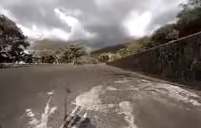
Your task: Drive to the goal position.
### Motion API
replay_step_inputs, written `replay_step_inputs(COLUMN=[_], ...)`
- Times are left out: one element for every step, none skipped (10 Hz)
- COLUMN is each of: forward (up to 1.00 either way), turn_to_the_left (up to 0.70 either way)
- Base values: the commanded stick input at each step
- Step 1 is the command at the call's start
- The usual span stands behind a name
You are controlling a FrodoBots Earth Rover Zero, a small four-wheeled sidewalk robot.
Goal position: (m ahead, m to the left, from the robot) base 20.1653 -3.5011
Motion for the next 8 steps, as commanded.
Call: replay_step_inputs(forward=[1.00, 1.00, 1.00, 1.00, 1.00, 1.00, 1.00, 1.00], turn_to_the_left=[0.00, 0.00, 0.00, 0.00, 0.00, -0.02, -0.08, -0.15])
